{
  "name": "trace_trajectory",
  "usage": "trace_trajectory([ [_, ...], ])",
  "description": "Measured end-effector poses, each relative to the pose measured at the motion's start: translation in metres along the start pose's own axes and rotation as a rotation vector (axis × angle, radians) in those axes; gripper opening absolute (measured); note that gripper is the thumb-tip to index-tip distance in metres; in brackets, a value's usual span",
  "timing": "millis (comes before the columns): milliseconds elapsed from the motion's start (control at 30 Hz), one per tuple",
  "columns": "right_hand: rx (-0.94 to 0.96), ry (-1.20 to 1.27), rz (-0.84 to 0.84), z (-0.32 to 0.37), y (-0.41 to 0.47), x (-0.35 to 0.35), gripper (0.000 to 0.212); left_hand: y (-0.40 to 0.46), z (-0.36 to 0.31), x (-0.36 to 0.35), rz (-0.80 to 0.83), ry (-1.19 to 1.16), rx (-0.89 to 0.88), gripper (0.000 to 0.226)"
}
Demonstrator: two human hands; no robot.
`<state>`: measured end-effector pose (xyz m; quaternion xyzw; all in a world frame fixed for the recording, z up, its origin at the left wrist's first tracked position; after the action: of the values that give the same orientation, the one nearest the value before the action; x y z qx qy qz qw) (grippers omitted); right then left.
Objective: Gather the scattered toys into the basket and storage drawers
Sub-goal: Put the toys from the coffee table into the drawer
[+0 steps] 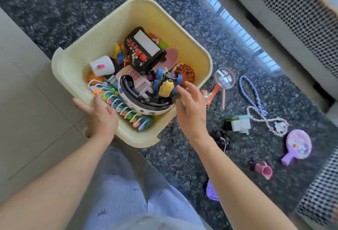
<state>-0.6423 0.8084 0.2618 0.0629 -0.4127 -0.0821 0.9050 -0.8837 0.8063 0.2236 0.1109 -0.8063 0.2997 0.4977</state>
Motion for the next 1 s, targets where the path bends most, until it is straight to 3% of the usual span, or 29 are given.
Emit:
trace_trajectory([
  [67,-0.101,-0.009,-0.129,-0.030,-0.020,0.030,0.030,-0.001,-0.001,0.000,0.002,0.017,-0.007,0.046],
  [167,-0.527,-0.069,-0.166,-0.091,-0.058,0.058,0.034,-0.001,-0.003,0.001,0.009,0.039,0.001,0.045],
  [267,-1.033,-0.146,0.088,-0.146,-0.108,0.053,0.053,-0.003,-0.004,0.000,0.008,0.049,0.004,0.044],
  [400,-1.279,0.012,0.264,-0.167,-0.144,0.033,0.081,-0.004,-0.004,0.000,0.003,0.059,0.012,0.042],
  [633,-1.103,-0.175,0.353,-0.171,-0.138,0.016,0.076,-0.004,-0.003,0.000,-0.017,0.028,0.020,0.042],
  [733,-1.139,-0.170,0.351,-0.165,-0.138,0.018,0.078,-0.004,-0.004,0.000,-0.004,0.011,0.011,0.044],
  [833,-1.088,0.003,0.106,-0.141,-0.110,0.034,0.072,-0.003,-0.002,0.000,0.016,-0.002,0.016,0.046],
  [933,-0.812,0.253,-0.187,-0.084,-0.059,0.055,0.069,0.000,0.001,-0.001,0.007,-0.009,0.024,0.046],
  [1000,-0.633,0.424,-0.219,-0.036,-0.024,0.060,0.069,0.000,0.002,-0.001,0.013,-0.021,0.021,0.045],
])
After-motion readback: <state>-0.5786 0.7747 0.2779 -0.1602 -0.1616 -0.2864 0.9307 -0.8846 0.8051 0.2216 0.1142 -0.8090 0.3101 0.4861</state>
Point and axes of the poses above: each hand's wrist, its own y-axis towards the middle knuckle, its own x-axis out of the back of the hand, z = x × y, the point moved 6 cm from there along y, towards the middle knuckle, and after that the axes turned 7 degrees about y, right-handed, at the moved point
